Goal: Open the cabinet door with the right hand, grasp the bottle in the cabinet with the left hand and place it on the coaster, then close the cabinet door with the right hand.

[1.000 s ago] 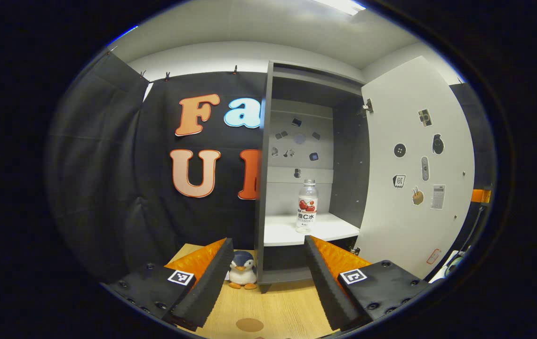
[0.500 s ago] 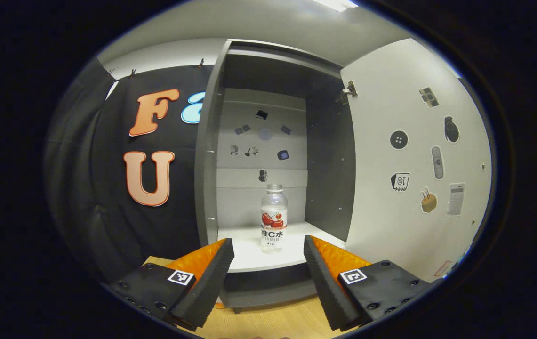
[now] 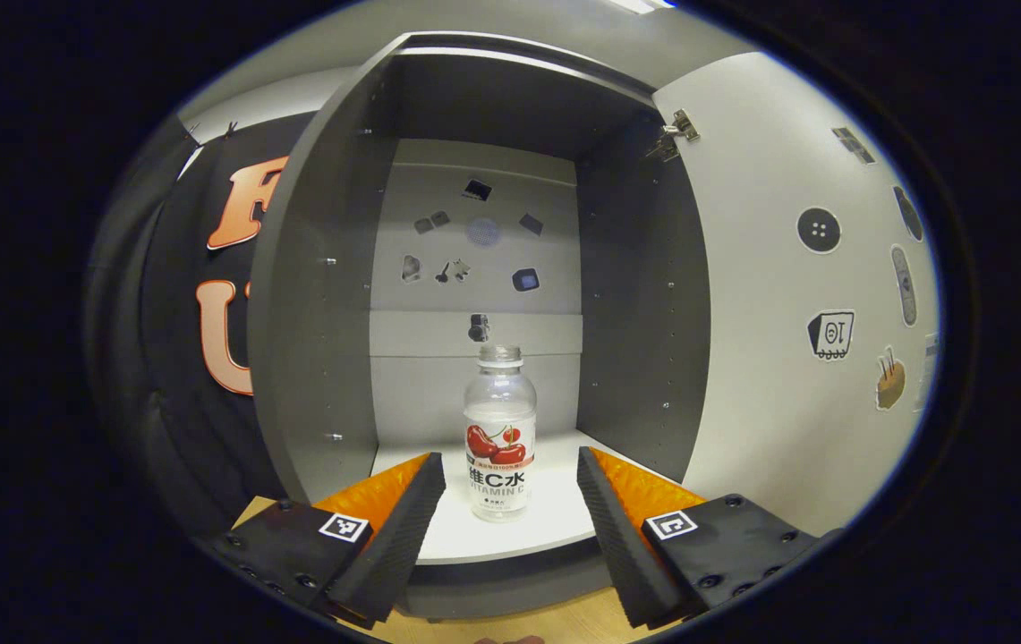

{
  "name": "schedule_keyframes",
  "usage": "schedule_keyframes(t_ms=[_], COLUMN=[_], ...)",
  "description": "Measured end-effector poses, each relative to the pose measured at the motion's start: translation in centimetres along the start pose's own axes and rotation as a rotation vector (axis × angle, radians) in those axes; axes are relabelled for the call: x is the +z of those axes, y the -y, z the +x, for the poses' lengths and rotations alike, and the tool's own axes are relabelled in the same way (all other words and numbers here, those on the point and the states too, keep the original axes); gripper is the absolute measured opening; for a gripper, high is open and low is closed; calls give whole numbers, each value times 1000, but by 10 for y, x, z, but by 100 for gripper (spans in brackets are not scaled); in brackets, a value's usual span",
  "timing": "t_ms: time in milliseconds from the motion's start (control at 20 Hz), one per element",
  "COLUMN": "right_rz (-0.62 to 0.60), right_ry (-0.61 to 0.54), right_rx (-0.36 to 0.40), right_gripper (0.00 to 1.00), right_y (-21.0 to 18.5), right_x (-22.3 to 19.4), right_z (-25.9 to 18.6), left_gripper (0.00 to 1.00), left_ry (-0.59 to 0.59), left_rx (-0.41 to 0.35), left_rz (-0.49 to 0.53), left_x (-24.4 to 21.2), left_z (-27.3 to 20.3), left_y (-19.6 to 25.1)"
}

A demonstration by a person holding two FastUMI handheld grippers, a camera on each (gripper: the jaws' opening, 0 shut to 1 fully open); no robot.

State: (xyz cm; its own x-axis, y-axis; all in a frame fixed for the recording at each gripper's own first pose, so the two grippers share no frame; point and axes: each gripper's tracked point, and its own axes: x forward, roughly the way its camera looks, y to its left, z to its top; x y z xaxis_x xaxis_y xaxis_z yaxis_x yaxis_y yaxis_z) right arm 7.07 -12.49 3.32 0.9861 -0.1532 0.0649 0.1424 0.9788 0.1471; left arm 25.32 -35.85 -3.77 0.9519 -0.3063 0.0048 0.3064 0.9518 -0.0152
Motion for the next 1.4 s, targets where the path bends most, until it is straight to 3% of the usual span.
schedule_keyframes(t_ms=[100, 800, 850, 900, 950, 1400], right_rz=[5, 23, 23, 20, 18, 61], right_ry=[-14, -99, -107, -112, -115, -130], right_rx=[3, -35, -37, -38, -40, 14], right_gripper=[11, 11, 11, 11, 11, 11], right_y=[-8, -25, -25, -26, -25, -31], right_x=[-2, -32, -35, -37, -38, -45], right_z=[2, 53, 54, 53, 53, 34], left_gripper=[94, 97, 99, 86, 85, 85], left_ry=[6, -25, -24, -25, -27, 18], left_rx=[14, -3, 4, 6, 3, 10], left_rz=[15, 28, 27, 24, 22, 15], left_x=[-1, -28, -27, -29, -29, -12], left_z=[15, 104, 105, 104, 104, 83], left_y=[-4, -10, -11, -11, -11, -20])
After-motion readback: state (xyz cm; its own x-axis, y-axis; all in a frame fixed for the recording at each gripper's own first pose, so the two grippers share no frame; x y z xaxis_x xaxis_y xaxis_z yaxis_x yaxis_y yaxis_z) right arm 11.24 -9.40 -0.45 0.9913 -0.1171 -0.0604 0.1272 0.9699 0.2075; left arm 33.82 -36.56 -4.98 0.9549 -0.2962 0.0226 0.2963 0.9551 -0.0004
